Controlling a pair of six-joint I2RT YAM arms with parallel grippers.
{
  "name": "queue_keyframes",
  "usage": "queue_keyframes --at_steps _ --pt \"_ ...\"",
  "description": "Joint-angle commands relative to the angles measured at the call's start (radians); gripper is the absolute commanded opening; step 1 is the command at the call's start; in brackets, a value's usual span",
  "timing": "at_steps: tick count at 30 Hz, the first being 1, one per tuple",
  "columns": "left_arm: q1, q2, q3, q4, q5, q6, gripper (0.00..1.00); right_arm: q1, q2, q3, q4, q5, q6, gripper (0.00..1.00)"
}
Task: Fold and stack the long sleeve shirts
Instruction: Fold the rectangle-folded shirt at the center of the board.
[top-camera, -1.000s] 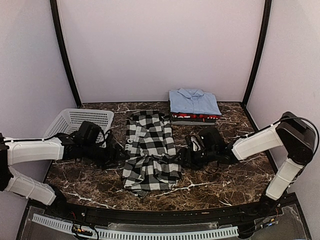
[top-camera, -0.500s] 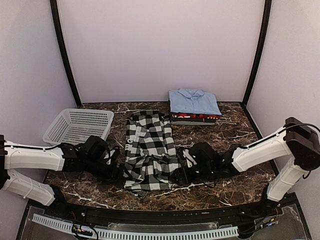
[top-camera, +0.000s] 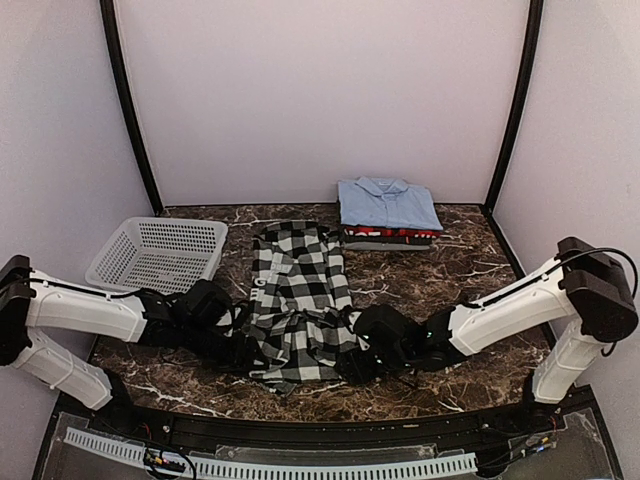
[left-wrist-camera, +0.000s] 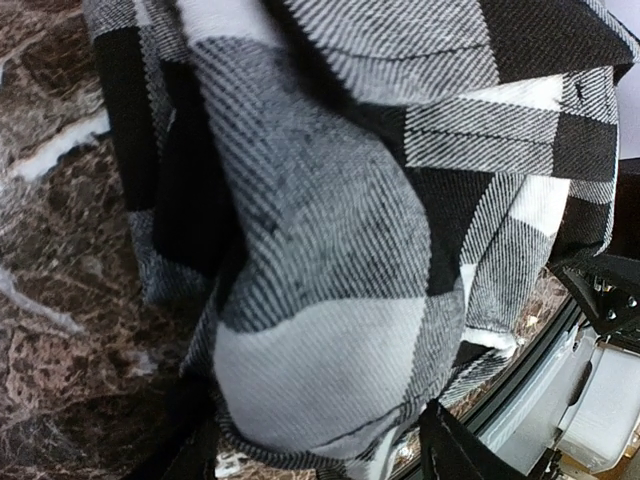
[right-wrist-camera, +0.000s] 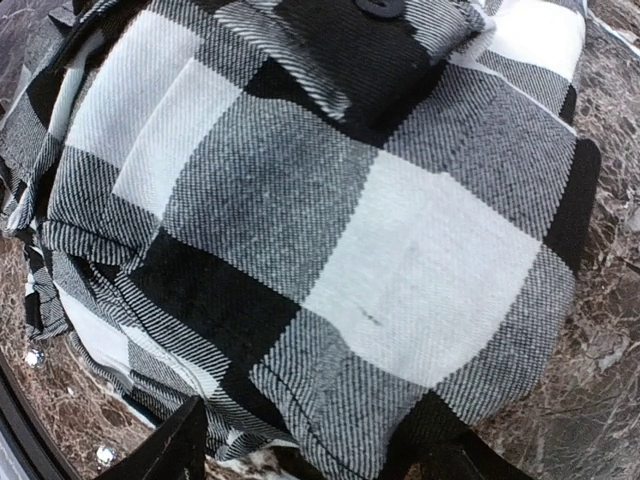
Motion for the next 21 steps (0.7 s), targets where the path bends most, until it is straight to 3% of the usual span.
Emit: queue_keyframes --at_steps 1,4,8,12,17,21 --pt "-0.015 0.039 0.016 0.009 -0.038 0.011 0.62 0.035 0.052 0.045 -0.042 0.072 -0.01 0.66" --pt "-0.019 0.049 0.025 0.007 -0.044 0.0 0.44 0.037 0.06 0.064 -0.058 0.088 -0.001 0.59" --pt "-0.02 0.023 0.047 -0.01 -0.042 -0.009 0.21 0.037 0.034 0.096 -0.092 0.123 0.001 0.4" --pt "-0.019 -0.003 0.091 -0.036 -0.044 -0.014 0.04 0.035 0.014 0.144 -0.131 0.133 -0.01 0.21" --pt "-0.018 -0.021 0.154 -0.062 -0.04 -0.024 0.0 0.021 -0.013 0.204 -0.17 0.122 -0.017 0.0" --pt "-0.019 -0.04 0.198 -0.07 -0.044 -0.041 0.0 -0.013 -0.03 0.256 -0.211 0.098 -0.027 0.0"
